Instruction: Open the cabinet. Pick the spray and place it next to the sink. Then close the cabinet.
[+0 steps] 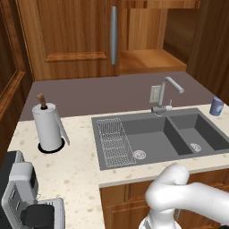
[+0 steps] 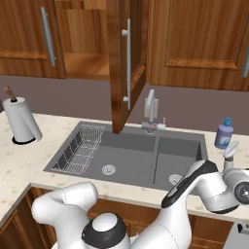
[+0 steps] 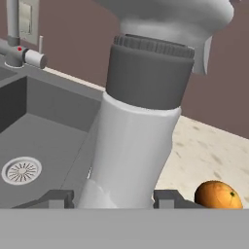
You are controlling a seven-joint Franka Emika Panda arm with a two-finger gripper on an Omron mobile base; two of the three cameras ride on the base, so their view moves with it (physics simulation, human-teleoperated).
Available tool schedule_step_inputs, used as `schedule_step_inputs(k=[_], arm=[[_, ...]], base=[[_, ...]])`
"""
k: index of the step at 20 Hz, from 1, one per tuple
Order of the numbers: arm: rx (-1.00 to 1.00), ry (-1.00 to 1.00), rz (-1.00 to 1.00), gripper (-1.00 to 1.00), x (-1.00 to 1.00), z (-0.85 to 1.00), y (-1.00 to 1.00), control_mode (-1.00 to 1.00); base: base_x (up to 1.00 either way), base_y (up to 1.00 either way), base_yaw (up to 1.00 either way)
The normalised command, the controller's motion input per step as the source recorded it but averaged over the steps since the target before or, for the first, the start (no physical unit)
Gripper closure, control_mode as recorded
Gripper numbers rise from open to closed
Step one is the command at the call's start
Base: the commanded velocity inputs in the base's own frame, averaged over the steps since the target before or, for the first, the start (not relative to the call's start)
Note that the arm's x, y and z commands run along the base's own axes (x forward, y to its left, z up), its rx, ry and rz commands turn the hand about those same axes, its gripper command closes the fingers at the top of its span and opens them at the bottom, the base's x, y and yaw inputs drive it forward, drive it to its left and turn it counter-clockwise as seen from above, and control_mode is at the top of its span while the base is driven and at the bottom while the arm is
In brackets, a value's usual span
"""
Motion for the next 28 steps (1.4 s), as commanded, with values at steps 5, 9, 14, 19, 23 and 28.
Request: schedule_step_inputs(k=[5,9,14,19,23,28], arm=[[0.0,0.0,0.0,1.0,0.16,-0.05,-0.11,-1.0],[0.0,0.0,0.0,1.0,0.12,-0.18,-0.13,-1.0],[0.0,0.0,0.0,1.0,0.09,-0.24,-0.15,-1.0],[0.0,0.0,0.0,1.0,0.07,-0.18,-0.18,-1.0],[0.0,0.0,0.0,1.0,0.07,-0.18,-0.2,-1.0],[0.0,0.0,0.0,-1.0,0.01,-0.23,-0.07,-1.0]], base=[[0.0,0.0,0.0],[0.0,0.0,0.0],[0.0,0.0,0.0],[0.0,0.0,0.0],[0.0,0.0,0.0],[0.0,0.0,0.0]])
